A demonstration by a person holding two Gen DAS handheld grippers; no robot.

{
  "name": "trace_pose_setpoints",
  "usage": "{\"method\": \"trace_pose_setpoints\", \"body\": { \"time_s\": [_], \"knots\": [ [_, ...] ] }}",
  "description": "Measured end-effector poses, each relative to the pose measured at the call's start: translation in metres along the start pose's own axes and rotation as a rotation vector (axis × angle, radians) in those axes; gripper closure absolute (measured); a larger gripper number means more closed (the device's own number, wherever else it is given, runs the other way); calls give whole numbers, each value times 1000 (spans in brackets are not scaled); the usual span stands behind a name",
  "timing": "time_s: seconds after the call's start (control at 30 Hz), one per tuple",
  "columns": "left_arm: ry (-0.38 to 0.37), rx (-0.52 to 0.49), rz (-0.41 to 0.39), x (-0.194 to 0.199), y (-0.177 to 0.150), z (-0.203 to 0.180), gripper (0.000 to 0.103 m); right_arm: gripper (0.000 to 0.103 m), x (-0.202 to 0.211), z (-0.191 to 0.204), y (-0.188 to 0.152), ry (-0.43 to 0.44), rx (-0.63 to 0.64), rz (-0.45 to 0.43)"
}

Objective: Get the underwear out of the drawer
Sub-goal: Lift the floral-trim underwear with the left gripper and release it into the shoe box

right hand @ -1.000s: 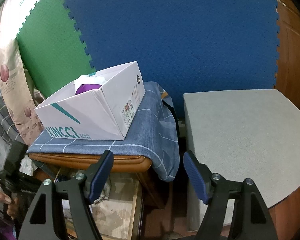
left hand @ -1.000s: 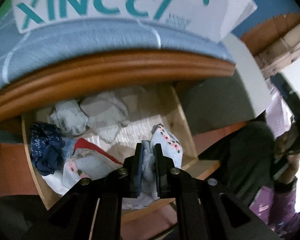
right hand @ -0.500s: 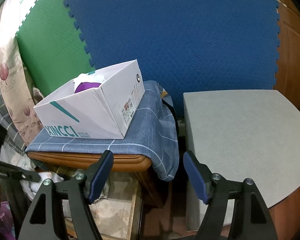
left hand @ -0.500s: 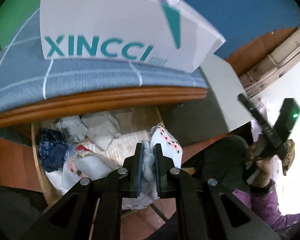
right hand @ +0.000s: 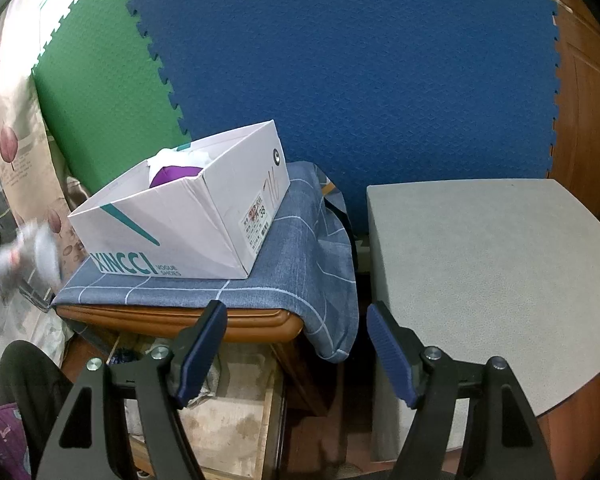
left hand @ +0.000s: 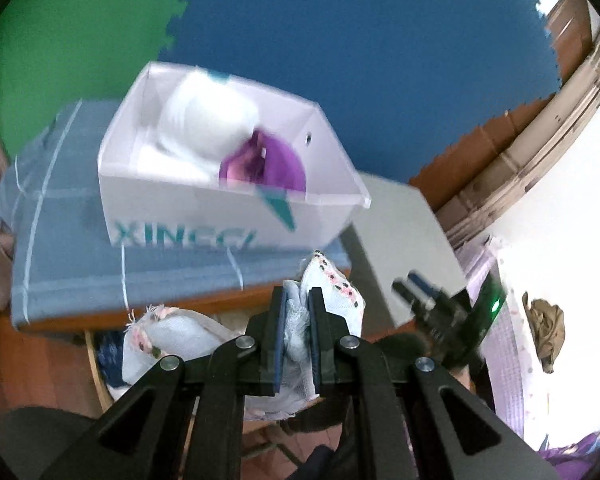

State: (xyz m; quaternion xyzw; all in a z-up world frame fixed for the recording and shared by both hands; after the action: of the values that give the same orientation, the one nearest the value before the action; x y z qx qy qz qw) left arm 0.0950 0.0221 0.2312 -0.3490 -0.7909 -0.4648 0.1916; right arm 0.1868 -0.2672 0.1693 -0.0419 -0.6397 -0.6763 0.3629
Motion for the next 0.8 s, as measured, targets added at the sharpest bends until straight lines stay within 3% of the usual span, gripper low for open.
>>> {"method": "trace_pose_setpoints", "body": {
  "time_s": [0.23, 0.43, 0.6, 0.8],
  "knots": [
    [54, -46, -105, 9, 73, -8, 94, 29, 0, 0, 0, 3, -1, -2],
    [170, -84, -120, -26, 122, 8, 94, 29, 2, -1, 0, 6, -6, -5],
    [260, -88, -94, -68, 136, 36, 94, 29, 3, -1, 0, 8, -6, -6],
    [315, -58, -66, -105, 144, 67, 94, 29, 2, 0, 0, 9, -2, -5]
  ]
}}
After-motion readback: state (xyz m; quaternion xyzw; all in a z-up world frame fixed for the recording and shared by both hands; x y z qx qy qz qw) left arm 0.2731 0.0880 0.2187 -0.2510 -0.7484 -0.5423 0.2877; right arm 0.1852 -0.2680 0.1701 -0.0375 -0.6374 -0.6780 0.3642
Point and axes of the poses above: each gripper's, at about its wrist camera, not at the fingertips, and x roughly against the way its jaws point, z to its left, y to its top, the point moved 6 cm from there along -x, roughly the way its jaws point, and after that the axes turned 4 degrees about -z, right-handed, at the moved point
